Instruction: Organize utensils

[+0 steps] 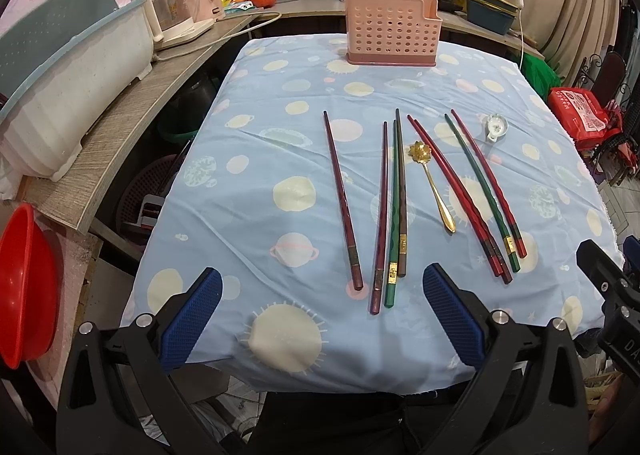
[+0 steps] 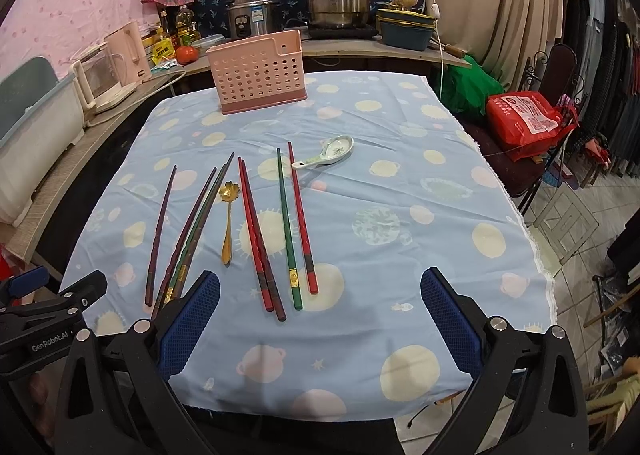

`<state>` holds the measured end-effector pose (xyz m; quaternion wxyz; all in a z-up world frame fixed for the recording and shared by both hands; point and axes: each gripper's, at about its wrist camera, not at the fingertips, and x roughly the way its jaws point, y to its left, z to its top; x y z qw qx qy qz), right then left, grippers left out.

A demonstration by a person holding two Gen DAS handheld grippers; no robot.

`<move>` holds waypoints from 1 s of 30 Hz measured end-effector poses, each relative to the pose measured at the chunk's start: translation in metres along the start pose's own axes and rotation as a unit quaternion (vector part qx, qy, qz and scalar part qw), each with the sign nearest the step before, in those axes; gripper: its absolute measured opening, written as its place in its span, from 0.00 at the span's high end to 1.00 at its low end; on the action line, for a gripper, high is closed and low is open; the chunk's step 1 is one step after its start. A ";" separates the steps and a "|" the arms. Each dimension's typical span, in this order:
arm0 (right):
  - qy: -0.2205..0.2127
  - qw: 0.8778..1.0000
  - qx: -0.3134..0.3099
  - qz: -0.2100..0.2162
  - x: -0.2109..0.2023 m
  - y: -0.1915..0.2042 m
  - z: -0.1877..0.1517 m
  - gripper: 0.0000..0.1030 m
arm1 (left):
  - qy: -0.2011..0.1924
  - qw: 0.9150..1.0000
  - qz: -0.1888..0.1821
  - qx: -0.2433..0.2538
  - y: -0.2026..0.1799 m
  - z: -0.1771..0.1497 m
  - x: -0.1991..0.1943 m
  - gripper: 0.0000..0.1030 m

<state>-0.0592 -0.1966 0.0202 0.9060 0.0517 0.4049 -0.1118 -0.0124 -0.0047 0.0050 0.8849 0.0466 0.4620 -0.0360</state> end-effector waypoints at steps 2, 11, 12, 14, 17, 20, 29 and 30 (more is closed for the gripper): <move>0.000 1.000 0.001 0.000 0.000 -0.001 0.000 0.07 | 0.001 1.000 -0.001 -0.001 0.000 0.000 0.000 0.07; 0.011 1.000 0.008 -0.003 0.009 -0.005 -0.004 0.07 | 0.011 1.000 0.000 -0.027 0.023 0.003 0.016 0.07; 0.013 1.000 0.009 -0.003 0.010 -0.006 -0.004 0.07 | 0.014 0.999 -0.001 -0.029 0.025 0.003 0.019 0.07; 0.018 1.000 0.012 -0.003 0.014 -0.008 -0.003 0.07 | 0.021 0.999 -0.003 -0.030 0.026 0.002 0.027 0.07; 0.024 1.000 0.013 -0.002 0.019 -0.011 -0.001 0.07 | 0.033 0.999 -0.006 -0.023 0.023 -0.001 0.040 0.07; 0.030 0.999 0.014 -0.003 0.025 -0.012 -0.002 0.07 | 0.047 0.999 -0.009 -0.014 0.019 -0.004 0.053 0.07; 0.056 0.998 0.017 0.000 0.046 -0.013 -0.004 0.07 | 0.069 0.997 -0.014 -0.021 0.019 -0.003 0.084 0.17; 0.058 0.998 0.016 0.000 0.047 -0.012 -0.004 0.07 | 0.071 0.997 -0.016 -0.019 0.018 -0.002 0.086 0.19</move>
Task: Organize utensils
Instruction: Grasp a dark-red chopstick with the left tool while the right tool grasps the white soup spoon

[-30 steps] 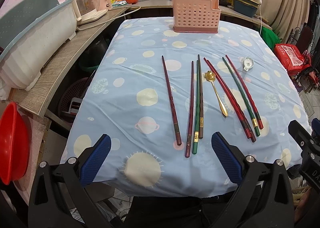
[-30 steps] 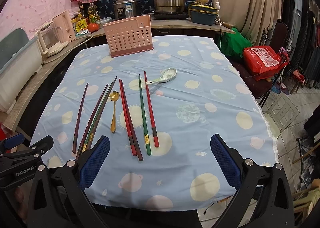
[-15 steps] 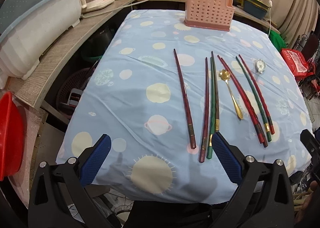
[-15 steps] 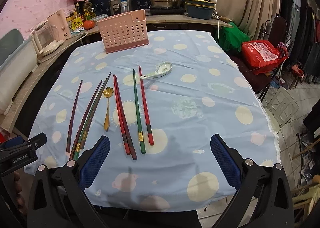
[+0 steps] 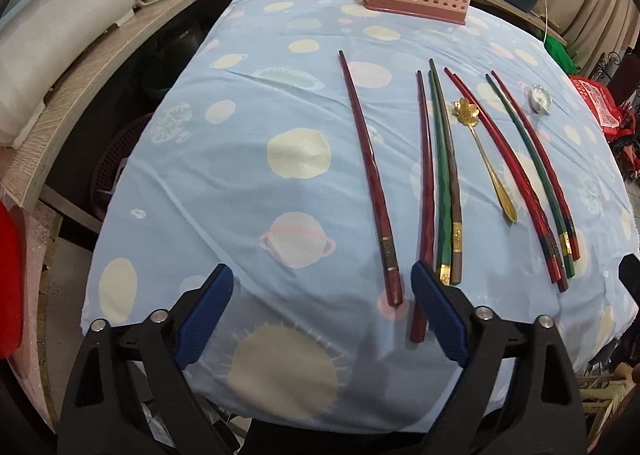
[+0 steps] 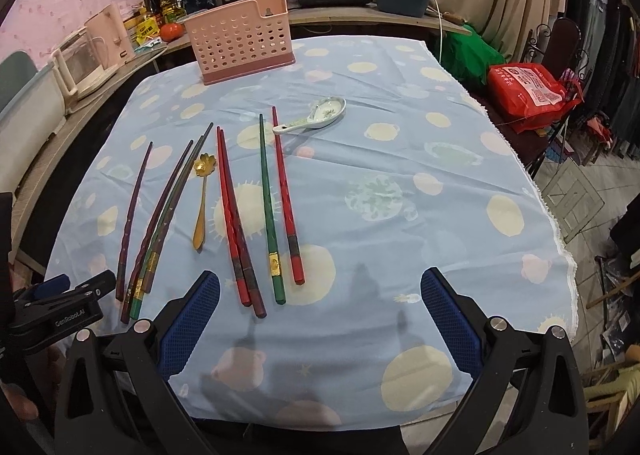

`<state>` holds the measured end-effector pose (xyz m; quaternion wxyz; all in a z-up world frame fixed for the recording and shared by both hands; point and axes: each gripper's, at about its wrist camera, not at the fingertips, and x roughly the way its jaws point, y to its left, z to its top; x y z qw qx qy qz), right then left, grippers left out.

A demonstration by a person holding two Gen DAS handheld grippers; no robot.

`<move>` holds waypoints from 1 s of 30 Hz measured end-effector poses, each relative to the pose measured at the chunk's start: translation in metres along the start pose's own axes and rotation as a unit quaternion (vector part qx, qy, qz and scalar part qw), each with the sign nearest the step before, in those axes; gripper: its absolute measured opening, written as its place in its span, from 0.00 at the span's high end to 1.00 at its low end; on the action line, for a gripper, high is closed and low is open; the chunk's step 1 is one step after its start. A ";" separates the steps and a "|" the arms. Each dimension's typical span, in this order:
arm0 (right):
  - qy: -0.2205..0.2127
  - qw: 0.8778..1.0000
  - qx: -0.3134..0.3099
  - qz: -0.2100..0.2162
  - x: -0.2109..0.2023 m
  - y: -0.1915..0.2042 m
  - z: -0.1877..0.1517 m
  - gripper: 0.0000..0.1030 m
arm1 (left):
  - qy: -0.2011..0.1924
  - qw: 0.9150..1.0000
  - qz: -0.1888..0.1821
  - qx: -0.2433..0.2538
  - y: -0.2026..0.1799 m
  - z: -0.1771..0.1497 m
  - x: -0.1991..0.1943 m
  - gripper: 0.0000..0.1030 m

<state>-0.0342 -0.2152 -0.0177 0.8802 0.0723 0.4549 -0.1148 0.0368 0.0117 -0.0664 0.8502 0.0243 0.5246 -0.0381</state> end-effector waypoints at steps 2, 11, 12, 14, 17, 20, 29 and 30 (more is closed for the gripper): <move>0.003 1.000 -0.002 0.000 0.003 0.001 0.001 0.07 | 0.003 1.000 -0.001 0.004 -0.003 0.002 0.005 0.21; 0.014 1.000 0.000 0.000 0.014 0.002 0.005 0.07 | 0.007 1.000 -0.018 0.011 -0.004 0.004 0.015 0.43; 0.014 1.000 -0.001 0.000 0.015 0.002 0.005 0.07 | 0.005 1.000 -0.021 0.010 -0.003 0.004 0.015 0.48; 0.014 1.000 -0.003 -0.001 0.017 0.003 0.007 0.07 | 0.003 1.000 -0.027 0.013 -0.003 0.004 0.014 0.57; 0.009 1.000 0.000 0.001 0.020 0.003 0.013 0.07 | 0.003 0.999 -0.040 0.014 -0.001 0.006 0.012 0.79; 0.002 1.000 0.008 0.006 0.025 0.000 0.026 0.07 | 0.005 0.999 -0.052 0.013 0.000 0.008 0.013 0.92; -0.011 0.995 0.089 0.048 0.061 -0.020 0.089 0.25 | 0.007 0.998 -0.056 0.012 -0.001 0.016 0.018 0.93; -0.010 0.994 0.096 0.055 0.068 -0.020 0.096 0.31 | 0.008 0.998 -0.057 0.013 -0.002 0.016 0.018 0.93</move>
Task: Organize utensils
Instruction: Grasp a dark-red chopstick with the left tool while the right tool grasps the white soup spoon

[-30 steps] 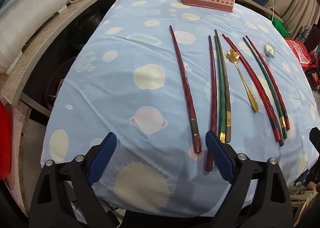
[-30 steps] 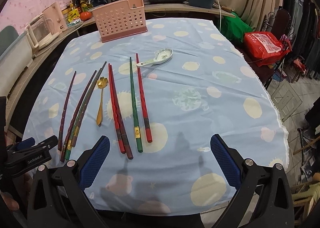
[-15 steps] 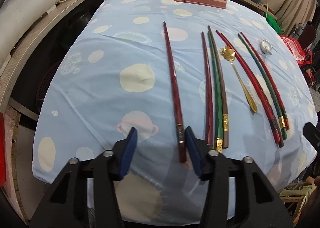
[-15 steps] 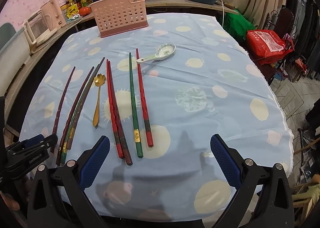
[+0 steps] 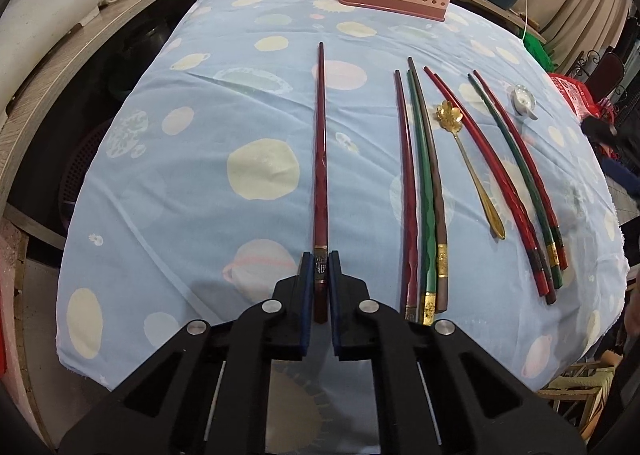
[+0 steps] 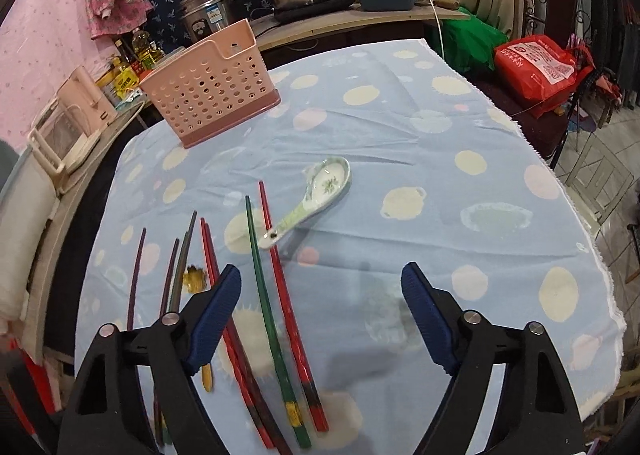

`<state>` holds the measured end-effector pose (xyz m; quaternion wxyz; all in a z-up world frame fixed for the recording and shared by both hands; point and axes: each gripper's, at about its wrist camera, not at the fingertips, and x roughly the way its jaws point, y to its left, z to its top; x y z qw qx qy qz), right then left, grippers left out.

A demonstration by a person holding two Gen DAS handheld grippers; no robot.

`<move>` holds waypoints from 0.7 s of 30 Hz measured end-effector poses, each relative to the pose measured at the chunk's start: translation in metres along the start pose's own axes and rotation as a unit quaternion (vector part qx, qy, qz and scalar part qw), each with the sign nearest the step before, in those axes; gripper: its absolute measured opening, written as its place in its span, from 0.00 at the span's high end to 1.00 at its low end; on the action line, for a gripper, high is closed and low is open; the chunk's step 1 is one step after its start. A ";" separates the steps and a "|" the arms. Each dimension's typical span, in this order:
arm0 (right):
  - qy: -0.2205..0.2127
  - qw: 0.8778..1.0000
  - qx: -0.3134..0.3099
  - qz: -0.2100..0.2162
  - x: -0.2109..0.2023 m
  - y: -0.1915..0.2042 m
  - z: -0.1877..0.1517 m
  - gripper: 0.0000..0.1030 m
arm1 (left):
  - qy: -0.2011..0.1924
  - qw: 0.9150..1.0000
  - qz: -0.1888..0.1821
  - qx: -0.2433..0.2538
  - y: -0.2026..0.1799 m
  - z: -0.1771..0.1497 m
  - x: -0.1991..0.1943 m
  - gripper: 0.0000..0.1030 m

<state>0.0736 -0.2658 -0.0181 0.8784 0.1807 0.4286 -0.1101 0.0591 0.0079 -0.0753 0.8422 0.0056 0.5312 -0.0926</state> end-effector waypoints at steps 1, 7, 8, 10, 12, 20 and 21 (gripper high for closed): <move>0.002 1.000 0.005 0.004 0.005 0.001 0.005 0.35 | 0.001 1.000 0.000 0.001 0.000 0.001 0.001 0.93; 0.012 0.999 0.039 0.024 0.042 0.005 0.030 0.60 | 0.006 1.000 -0.004 0.001 0.001 0.005 0.003 0.93; 0.015 0.999 0.045 0.025 0.047 0.005 0.031 0.65 | 0.005 1.000 -0.005 0.001 0.001 0.005 0.004 0.93; 0.023 0.998 0.055 0.030 0.057 0.004 0.032 0.71 | 0.005 1.000 -0.006 0.001 0.001 0.005 0.004 0.93; 0.032 0.997 0.059 0.033 0.066 0.004 0.032 0.79 | 0.006 1.000 -0.008 0.000 0.002 0.005 0.005 0.93; 0.045 0.996 0.073 0.037 0.081 -0.006 0.022 0.88 | 0.007 1.000 -0.012 -0.001 0.002 0.007 0.006 0.93; 0.044 0.996 0.072 0.036 0.080 -0.006 0.021 0.88 | 0.007 1.000 -0.011 0.000 0.002 0.007 0.006 0.93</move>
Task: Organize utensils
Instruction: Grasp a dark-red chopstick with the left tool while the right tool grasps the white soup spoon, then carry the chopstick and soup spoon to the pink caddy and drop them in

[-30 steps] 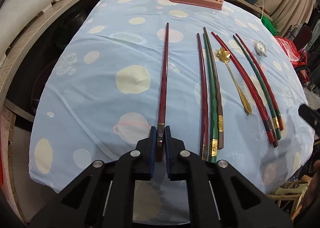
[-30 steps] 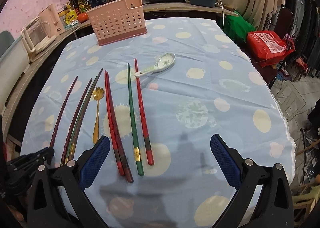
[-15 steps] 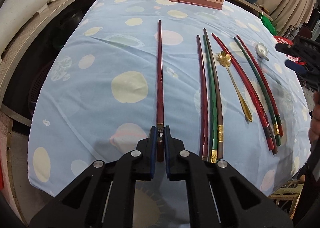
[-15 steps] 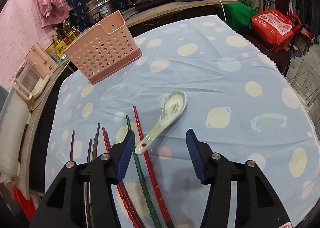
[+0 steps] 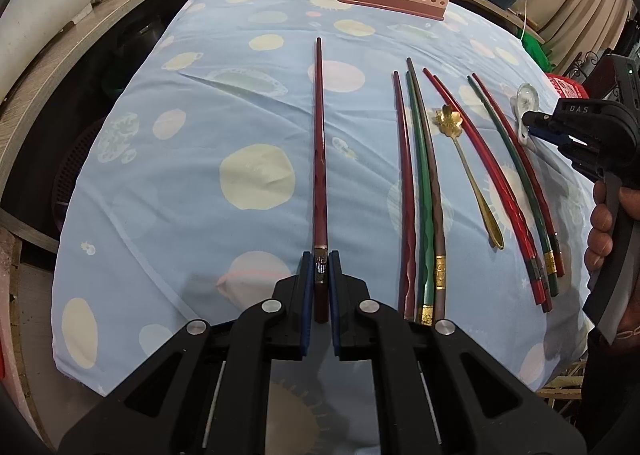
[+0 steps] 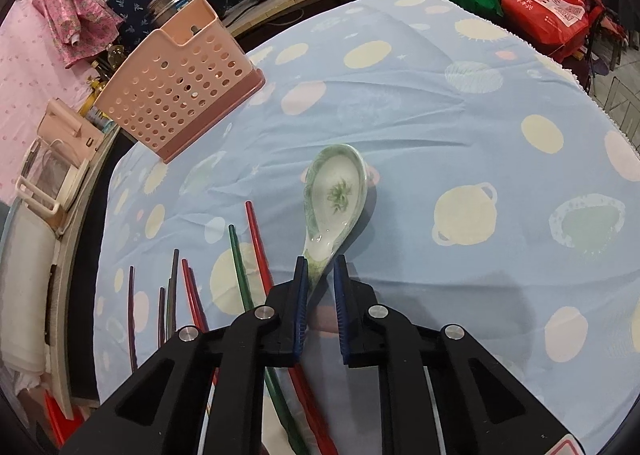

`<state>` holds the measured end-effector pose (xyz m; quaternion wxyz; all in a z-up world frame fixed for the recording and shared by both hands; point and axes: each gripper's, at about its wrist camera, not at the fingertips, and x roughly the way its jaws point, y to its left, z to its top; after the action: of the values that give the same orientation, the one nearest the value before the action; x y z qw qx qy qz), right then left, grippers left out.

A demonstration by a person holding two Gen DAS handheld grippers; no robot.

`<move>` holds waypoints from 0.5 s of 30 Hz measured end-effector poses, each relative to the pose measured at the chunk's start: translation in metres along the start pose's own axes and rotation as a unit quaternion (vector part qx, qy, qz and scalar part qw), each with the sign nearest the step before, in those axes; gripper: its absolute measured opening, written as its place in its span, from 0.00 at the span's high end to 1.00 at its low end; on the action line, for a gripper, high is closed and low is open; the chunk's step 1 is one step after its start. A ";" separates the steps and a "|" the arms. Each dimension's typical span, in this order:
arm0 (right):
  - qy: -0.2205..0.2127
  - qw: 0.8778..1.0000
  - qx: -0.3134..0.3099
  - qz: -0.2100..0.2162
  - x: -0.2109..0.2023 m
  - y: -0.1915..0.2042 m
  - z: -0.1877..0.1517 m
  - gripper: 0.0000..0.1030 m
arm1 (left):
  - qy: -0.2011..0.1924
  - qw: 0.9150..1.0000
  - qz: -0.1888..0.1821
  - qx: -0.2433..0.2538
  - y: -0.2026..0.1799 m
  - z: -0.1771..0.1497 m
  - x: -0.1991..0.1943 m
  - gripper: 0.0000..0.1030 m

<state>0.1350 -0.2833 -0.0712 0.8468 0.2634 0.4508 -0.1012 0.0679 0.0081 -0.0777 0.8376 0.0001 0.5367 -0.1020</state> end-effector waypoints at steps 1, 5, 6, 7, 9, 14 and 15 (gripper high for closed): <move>-0.001 1.000 0.000 0.000 0.000 0.000 -0.001 0.88 | 0.000 1.000 0.000 0.000 0.000 0.000 0.000 0.93; 0.000 1.000 -0.002 0.005 -0.002 0.002 -0.006 0.88 | -0.002 1.000 0.000 -0.001 0.000 0.000 0.000 0.93; 0.001 1.000 -0.006 0.006 -0.002 0.004 -0.008 0.86 | -0.002 1.000 0.001 -0.001 -0.001 0.000 0.000 0.93; 0.001 1.000 -0.008 0.009 -0.002 0.006 -0.009 0.86 | -0.003 1.000 0.002 -0.001 -0.001 0.000 0.000 0.93; 0.002 1.000 -0.012 0.011 0.000 0.010 -0.010 0.86 | -0.004 1.000 0.003 0.000 -0.001 0.000 0.000 0.93; 0.004 1.000 -0.018 0.004 0.006 0.009 -0.014 0.92 | -0.006 1.000 -0.001 -0.002 0.000 0.000 0.000 0.93; 0.005 1.000 -0.018 0.006 0.006 0.008 -0.013 0.93 | -0.006 1.000 -0.002 -0.003 0.000 -0.001 0.000 0.93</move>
<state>0.1322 -0.2686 -0.0792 0.8497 0.2515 0.4551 -0.0872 0.0671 0.0084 -0.0779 0.8404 -0.0036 0.5323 -0.1019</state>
